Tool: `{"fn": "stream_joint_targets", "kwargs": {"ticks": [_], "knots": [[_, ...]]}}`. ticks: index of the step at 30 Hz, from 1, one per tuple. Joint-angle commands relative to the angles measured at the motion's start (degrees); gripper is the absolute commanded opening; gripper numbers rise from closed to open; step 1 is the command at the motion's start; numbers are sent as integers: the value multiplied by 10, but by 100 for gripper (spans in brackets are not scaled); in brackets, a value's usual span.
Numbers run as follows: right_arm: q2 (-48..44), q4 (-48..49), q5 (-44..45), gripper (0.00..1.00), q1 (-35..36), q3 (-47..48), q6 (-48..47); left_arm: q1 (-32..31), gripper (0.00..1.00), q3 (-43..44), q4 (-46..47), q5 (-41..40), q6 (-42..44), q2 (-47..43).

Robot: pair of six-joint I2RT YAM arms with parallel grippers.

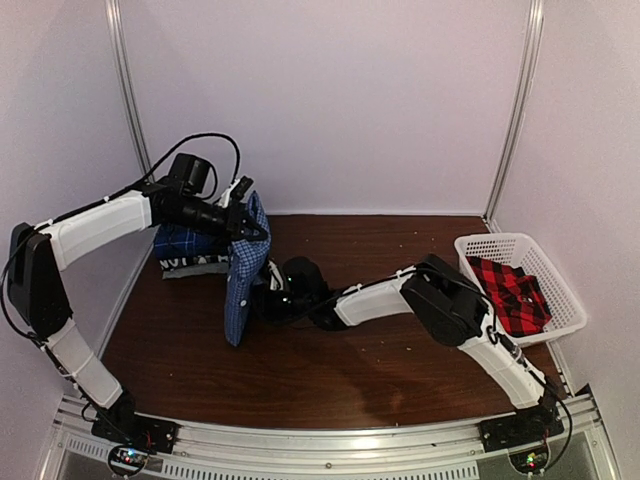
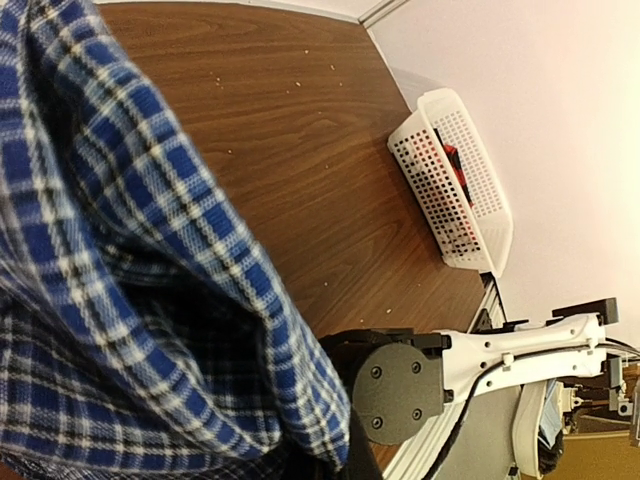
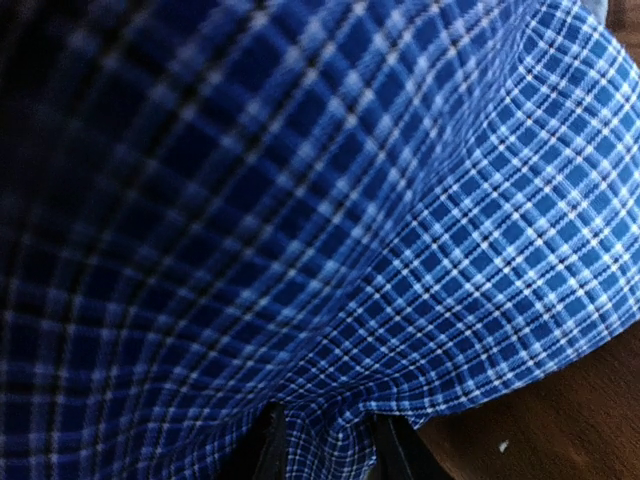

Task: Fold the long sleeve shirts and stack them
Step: Turn over the square folded shirt at the center of the board.

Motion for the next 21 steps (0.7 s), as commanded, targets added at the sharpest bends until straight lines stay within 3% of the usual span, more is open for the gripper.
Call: {"fn": "stream_joint_targets", "kwargs": {"ticks": [1, 14, 21], "knots": [[-29, 75, -30, 33, -13, -45, 12, -11, 0, -8, 50, 20, -9, -1], [-143, 108, 0, 37, -44, -203, -10, -20, 0, -28, 60, 15, -13, 8], [-270, 20, 62, 37, -81, -319, -47, -37, 0, -16, 60, 1, -15, 22]]}}
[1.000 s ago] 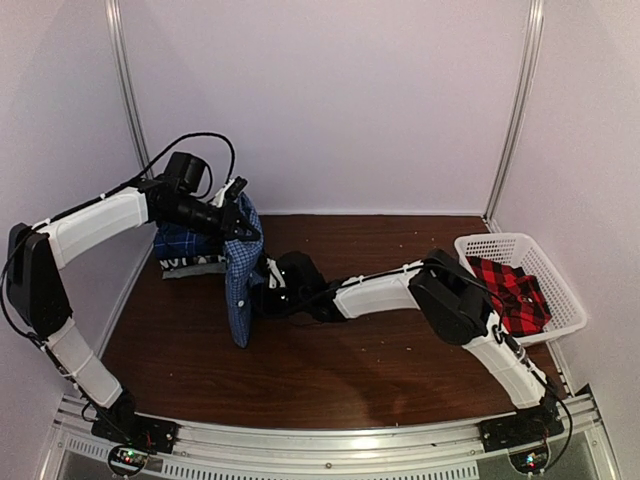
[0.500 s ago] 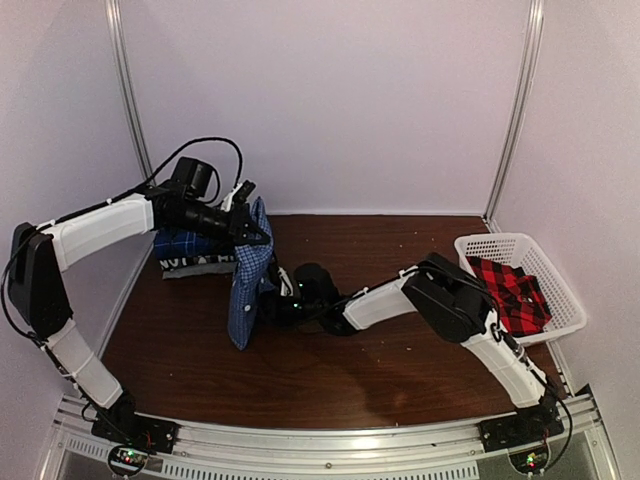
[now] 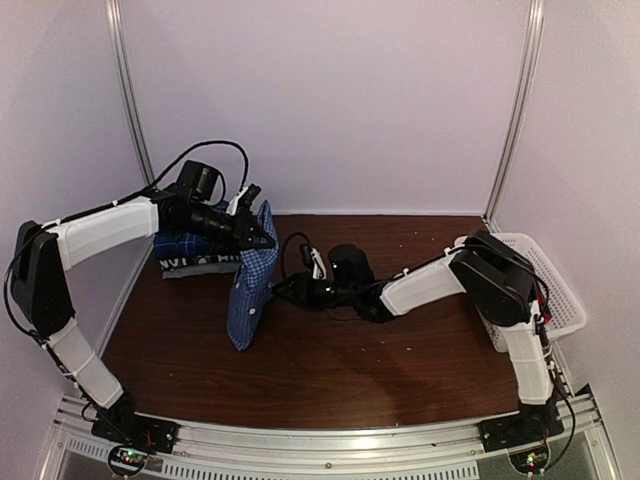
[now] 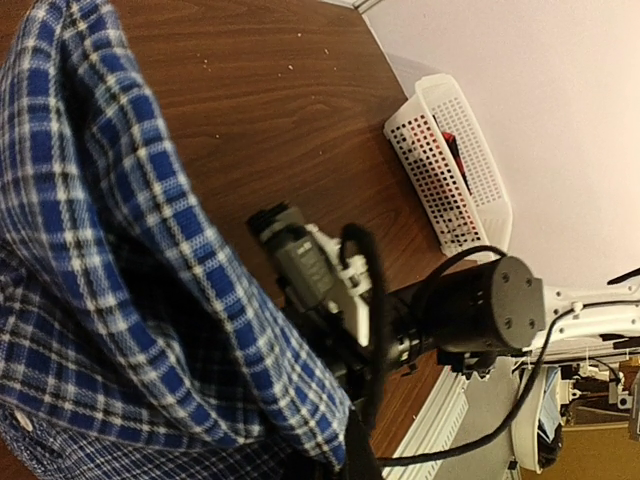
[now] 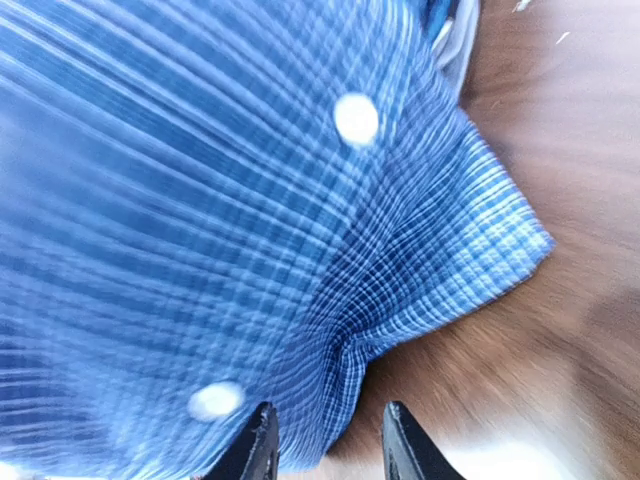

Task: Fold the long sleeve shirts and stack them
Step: Turn over the square folded shirt at the center of the board, then adjust the square-folded shirt at the center of the board.

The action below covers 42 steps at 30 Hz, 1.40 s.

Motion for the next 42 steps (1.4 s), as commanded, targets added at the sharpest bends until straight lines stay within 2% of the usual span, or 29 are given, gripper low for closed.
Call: {"fn": "stream_joint_targets", "kwargs": {"ticks": [1, 5, 9, 13, 15, 18, 24, 28, 30, 31, 34, 42], "knots": [[-116, -44, 51, 38, -36, -83, -33, -24, 0, 13, 28, -5, -7, 17], [-240, -136, 99, 41, -77, -172, -71, -95, 0, 15, 68, -37, -44, 47], [-380, -234, 168, 47, -122, -273, -110, -218, 1, 36, 130, -74, -97, 132], [-478, -320, 219, 55, -143, -325, -140, -290, 41, 120, 123, -95, -109, 236], [-504, -348, 230, 59, -144, -334, -150, -295, 52, 139, 124, -108, -113, 243], [-519, -367, 221, 63, -143, -351, -155, -287, 60, 138, 110, -153, -107, 216], [-500, -393, 217, 68, -118, -362, -162, -211, 61, 21, 99, -199, -93, 111], [-477, -385, 212, 70, -91, -373, -150, -142, 62, -44, 82, -177, -53, 70], [-464, -375, 207, 70, -85, -378, -144, -116, 63, -66, 75, -174, -28, 63], [-447, -366, 206, 70, -82, -381, -139, -85, 67, -91, 70, -163, -2, 64], [-431, -359, 211, 71, -82, -382, -138, -60, 69, -115, 82, -143, 13, 74], [-378, -329, 195, 70, -83, -379, -134, -48, 72, -125, 104, -115, 34, 121]]}}
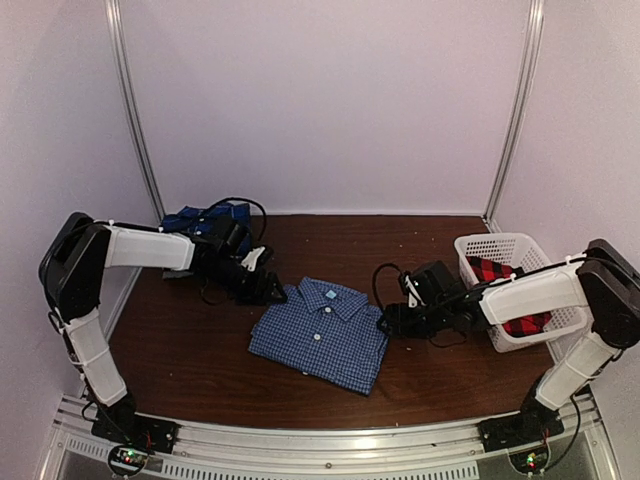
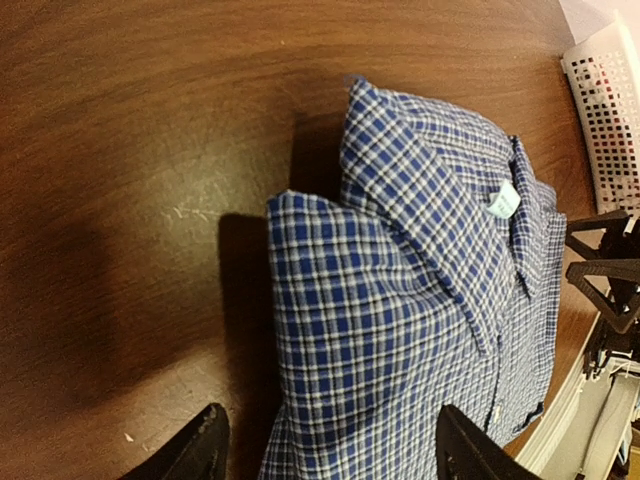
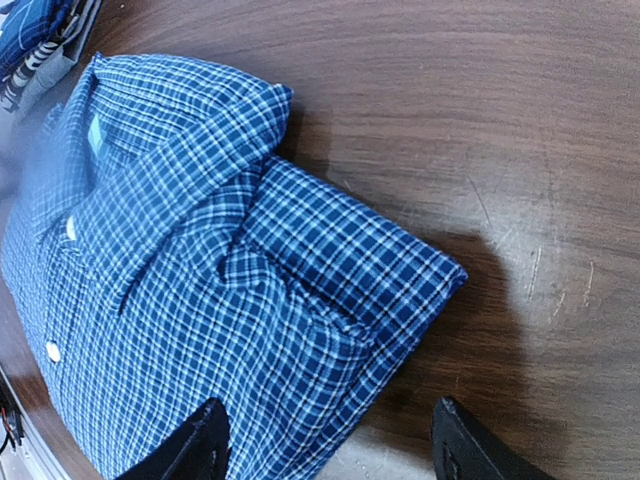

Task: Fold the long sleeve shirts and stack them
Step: Adjust the square-folded shirt at the center of the board.

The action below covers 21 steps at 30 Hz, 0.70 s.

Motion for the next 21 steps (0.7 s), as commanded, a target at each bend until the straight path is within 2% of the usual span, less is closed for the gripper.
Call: {"fn": "stream_joint_targets", "kwargs": {"ticks": [1, 6, 9, 12, 17, 18, 21], "knots": [[27, 34, -7, 70, 1, -1, 8, 2, 72, -2, 30, 32, 25, 28], [57, 47, -8, 68, 2, 16, 5, 2, 71, 11, 36, 39, 23, 60], [82, 52, -17, 60, 2, 39, 2, 1, 64, 13, 43, 55, 12, 67], [99, 52, -26, 43, 3, 68, -7, -3, 48, 10, 48, 71, -3, 58], [117, 2, -13, 11, 9, 151, -43, -8, 5, -13, 46, 56, -39, -13], [118, -13, -8, 7, 12, 170, -51, -10, 0, -19, 43, 46, -47, -32], [117, -43, 7, 1, 20, 204, -71, -22, 0, -36, 29, 11, -73, -96]]}}
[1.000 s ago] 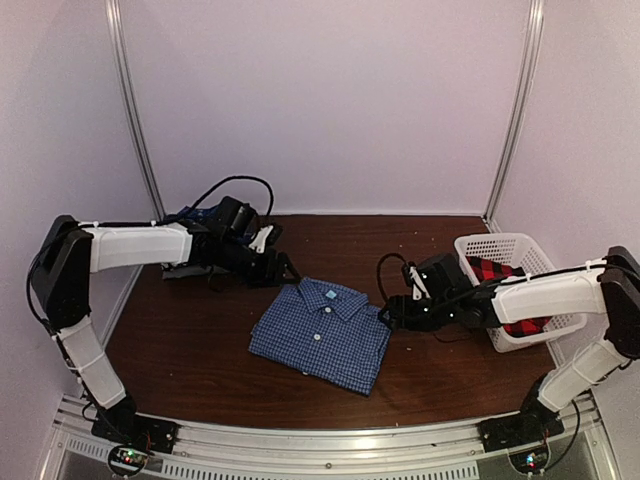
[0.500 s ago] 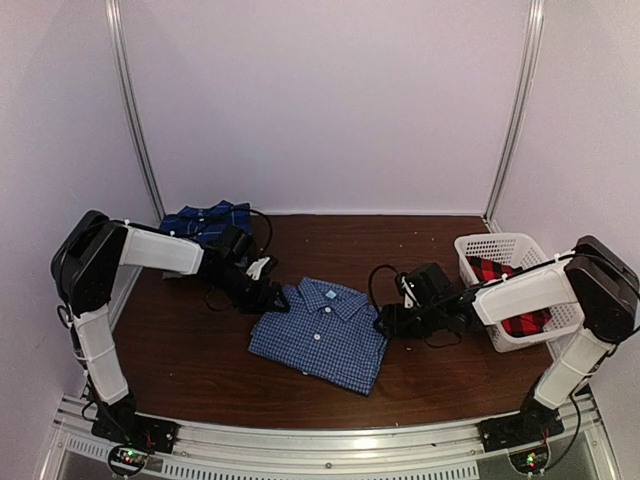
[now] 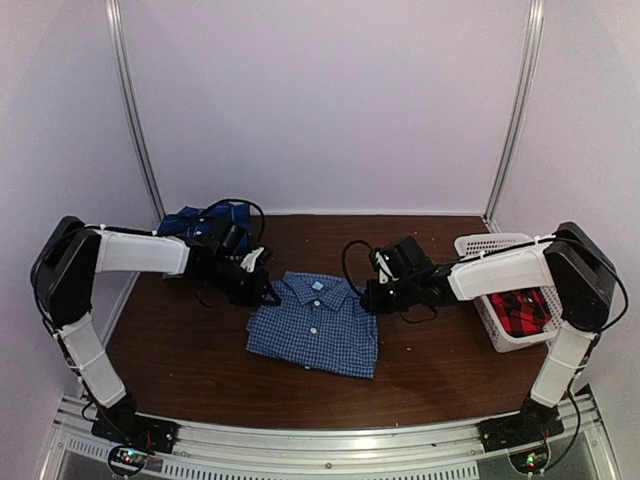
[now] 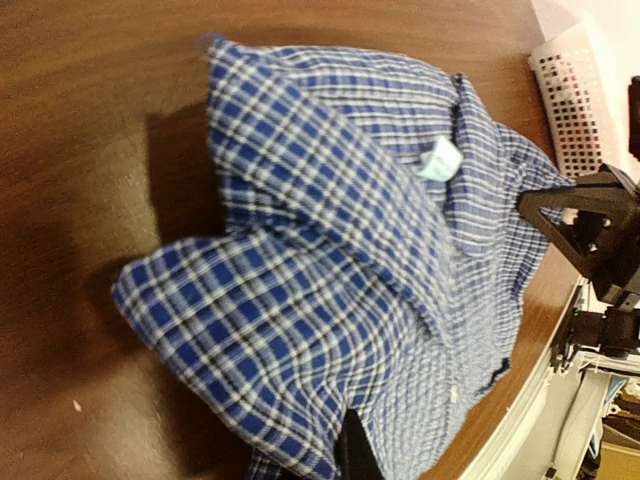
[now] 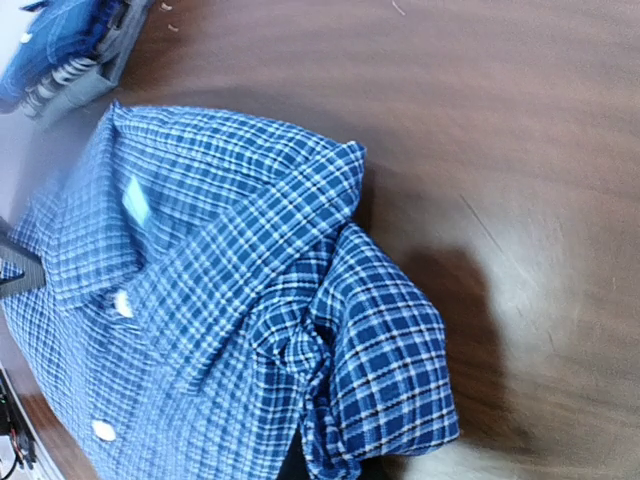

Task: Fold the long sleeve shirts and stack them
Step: Adjust the square-folded shirt at the center of the board, then move the square-folded shirt to the center of the board.

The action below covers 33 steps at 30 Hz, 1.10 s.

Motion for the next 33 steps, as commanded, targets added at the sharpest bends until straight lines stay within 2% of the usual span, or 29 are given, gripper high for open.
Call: {"fn": "stream_joint_targets", "kwargs": {"ticks": [1, 5, 8, 9, 10, 11, 14, 17, 20, 25, 30, 33], "knots": [[-4, -44, 25, 0, 16, 60, -43, -22, 0, -23, 5, -44, -52, -120], [-6, -75, 40, 0, 18, 78, -66, -59, 0, -76, 23, -78, -106, -161], [10, -76, 43, 0, -1, 76, -77, -61, 0, -109, 51, -92, -130, -149], [18, -73, 34, 0, -12, 75, -81, -61, 14, -111, 54, -102, -128, -138], [29, -64, 32, 4, -24, 73, -85, -60, 31, -110, 57, -114, -123, -124], [43, -64, 32, 10, -37, 74, -89, -58, 42, -108, 56, -129, -117, -106], [72, -92, 11, 23, -64, 99, -99, -42, 53, -101, 62, -115, -104, -62], [51, -97, 25, 42, -64, 95, -108, -42, 58, -98, 58, -130, -103, -73], [31, -115, 46, 49, -62, 97, -112, -37, 56, -87, 33, -156, -97, -95], [2, -142, 88, 49, -42, 105, -116, -33, 42, -56, 13, -176, -81, -118], [-2, -144, 95, 50, -12, 125, -118, -33, 31, 1, 0, -165, -55, -81], [12, -147, 87, 50, 2, 146, -118, -32, 22, 31, -11, -167, -48, -47]]}}
